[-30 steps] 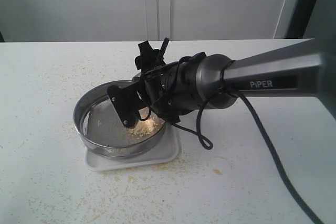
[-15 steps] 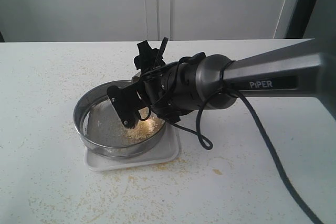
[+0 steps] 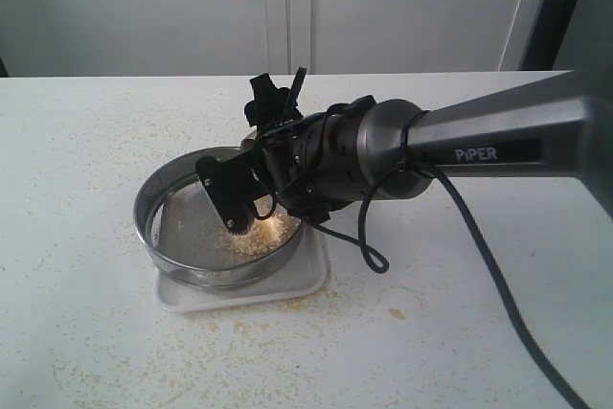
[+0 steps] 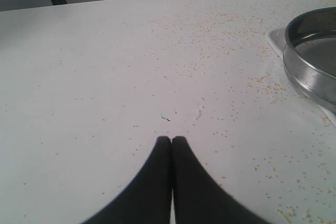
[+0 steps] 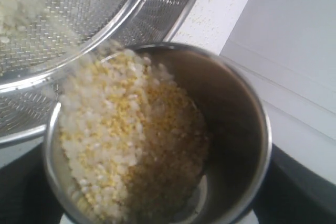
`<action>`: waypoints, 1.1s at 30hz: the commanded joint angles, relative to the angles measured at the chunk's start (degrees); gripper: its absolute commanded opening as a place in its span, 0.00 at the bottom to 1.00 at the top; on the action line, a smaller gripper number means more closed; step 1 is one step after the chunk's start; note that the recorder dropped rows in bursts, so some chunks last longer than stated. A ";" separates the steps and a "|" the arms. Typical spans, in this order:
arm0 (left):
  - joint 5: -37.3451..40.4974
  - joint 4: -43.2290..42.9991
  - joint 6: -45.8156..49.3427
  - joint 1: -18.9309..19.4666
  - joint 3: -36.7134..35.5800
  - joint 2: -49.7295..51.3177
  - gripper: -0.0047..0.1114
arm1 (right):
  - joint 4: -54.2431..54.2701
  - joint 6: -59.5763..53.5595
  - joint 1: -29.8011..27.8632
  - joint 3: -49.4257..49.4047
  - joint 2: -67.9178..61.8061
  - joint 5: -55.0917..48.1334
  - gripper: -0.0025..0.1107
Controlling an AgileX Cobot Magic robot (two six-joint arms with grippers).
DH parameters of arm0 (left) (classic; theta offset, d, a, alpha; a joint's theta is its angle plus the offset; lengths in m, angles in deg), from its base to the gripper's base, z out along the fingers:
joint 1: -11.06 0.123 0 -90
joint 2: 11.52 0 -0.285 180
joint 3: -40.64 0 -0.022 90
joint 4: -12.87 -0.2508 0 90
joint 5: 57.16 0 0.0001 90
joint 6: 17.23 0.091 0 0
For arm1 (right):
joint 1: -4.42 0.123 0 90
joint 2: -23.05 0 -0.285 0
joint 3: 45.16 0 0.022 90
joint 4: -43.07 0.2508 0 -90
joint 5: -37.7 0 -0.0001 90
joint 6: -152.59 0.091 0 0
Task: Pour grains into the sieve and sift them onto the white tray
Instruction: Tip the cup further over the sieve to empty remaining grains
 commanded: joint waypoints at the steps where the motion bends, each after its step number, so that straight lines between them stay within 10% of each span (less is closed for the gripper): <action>1: -0.14 0.39 -0.08 -0.17 -0.29 -0.26 0.04 | -1.07 -1.18 0.02 0.67 0.46 -0.87 0.02; 33: -0.14 0.39 -0.08 -0.17 -0.29 -0.26 0.04 | -1.16 -7.79 0.02 0.67 0.46 -0.81 0.02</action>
